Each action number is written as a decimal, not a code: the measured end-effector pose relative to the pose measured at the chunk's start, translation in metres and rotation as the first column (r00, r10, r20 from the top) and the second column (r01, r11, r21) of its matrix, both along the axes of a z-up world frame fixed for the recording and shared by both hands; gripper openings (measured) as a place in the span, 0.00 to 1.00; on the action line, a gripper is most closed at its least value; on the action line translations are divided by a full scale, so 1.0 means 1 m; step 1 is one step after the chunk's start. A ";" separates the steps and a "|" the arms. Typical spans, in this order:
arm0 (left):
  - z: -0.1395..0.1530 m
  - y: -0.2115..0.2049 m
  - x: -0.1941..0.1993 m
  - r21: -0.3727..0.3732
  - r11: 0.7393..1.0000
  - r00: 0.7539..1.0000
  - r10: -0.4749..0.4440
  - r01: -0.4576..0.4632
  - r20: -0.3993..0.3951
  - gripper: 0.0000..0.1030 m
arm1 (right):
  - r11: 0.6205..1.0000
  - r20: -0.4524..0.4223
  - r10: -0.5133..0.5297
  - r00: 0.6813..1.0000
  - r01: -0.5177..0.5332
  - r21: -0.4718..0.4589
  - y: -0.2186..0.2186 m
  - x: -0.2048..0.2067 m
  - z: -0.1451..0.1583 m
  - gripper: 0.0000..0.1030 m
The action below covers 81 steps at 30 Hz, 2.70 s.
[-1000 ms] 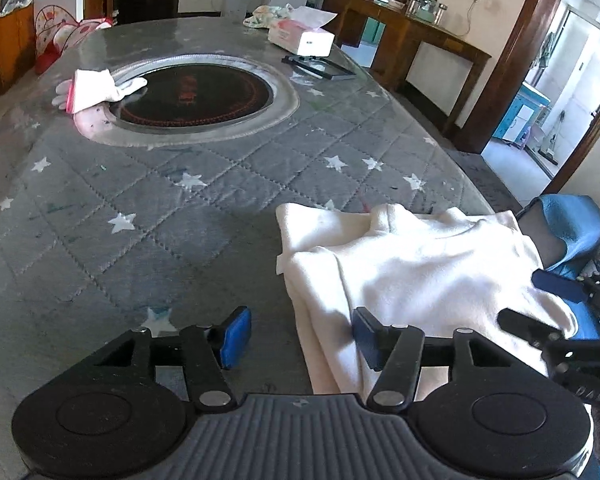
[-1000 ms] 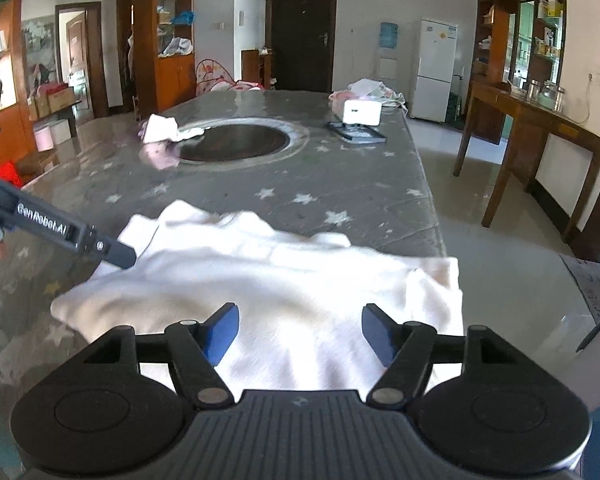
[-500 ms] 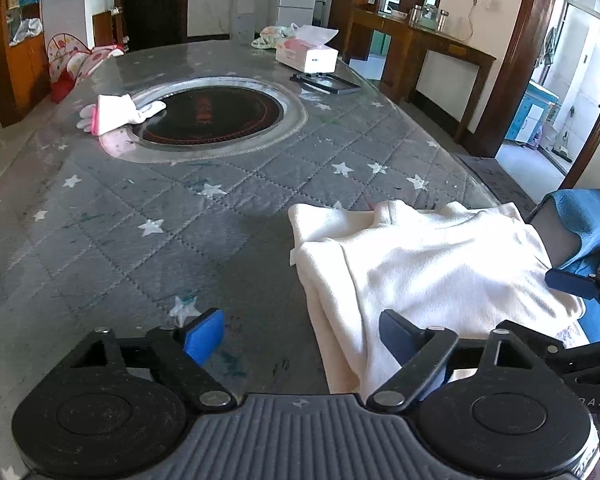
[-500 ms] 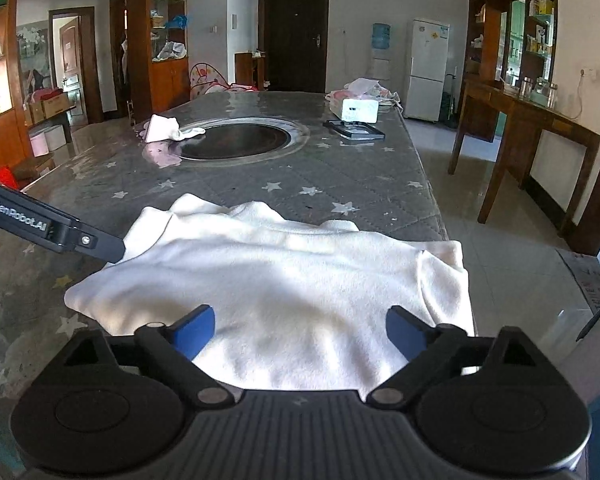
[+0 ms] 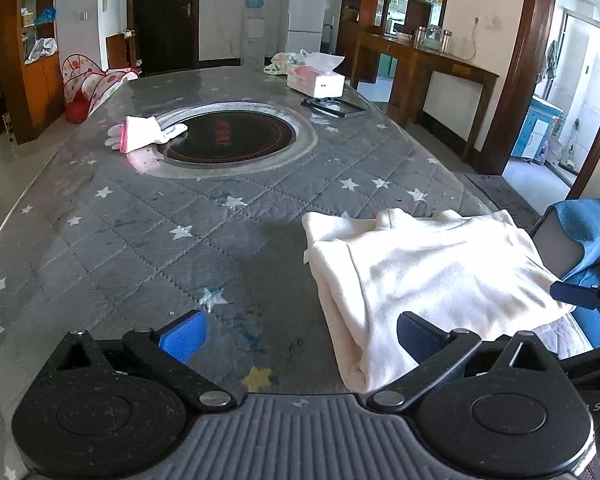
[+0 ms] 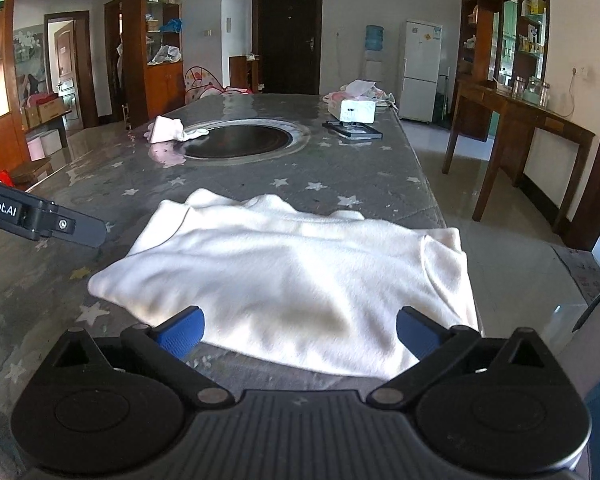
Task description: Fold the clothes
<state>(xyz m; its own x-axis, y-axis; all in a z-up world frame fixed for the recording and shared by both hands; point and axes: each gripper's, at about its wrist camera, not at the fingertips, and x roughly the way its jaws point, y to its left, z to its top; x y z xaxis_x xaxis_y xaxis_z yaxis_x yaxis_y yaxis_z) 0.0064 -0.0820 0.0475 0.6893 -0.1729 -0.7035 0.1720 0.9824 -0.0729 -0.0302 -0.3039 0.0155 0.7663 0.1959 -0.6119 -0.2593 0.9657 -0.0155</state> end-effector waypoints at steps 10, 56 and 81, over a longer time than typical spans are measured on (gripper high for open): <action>0.007 -0.005 -0.027 0.037 0.999 0.999 -0.014 0.012 0.047 1.00 | 1.000 0.026 -0.023 0.999 0.023 0.013 -0.001 -0.024 0.004 1.00; 0.015 -0.017 -0.100 0.096 0.993 0.986 -0.084 0.070 0.147 1.00 | 0.998 0.105 -0.053 0.993 0.051 0.022 0.015 -0.095 0.028 1.00; 0.002 -0.020 -0.102 0.113 0.990 0.990 -0.090 0.078 0.107 1.00 | 0.998 0.065 -0.056 0.996 0.054 0.028 0.018 -0.095 0.014 1.00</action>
<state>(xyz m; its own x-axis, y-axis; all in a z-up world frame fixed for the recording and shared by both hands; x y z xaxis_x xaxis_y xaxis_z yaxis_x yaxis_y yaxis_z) -0.0953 -0.1019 0.0495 0.7505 -0.1603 -0.6411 0.2555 0.9651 0.0577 -0.1254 -0.2858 0.0294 0.8150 0.1674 -0.5548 -0.2048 0.9788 -0.0054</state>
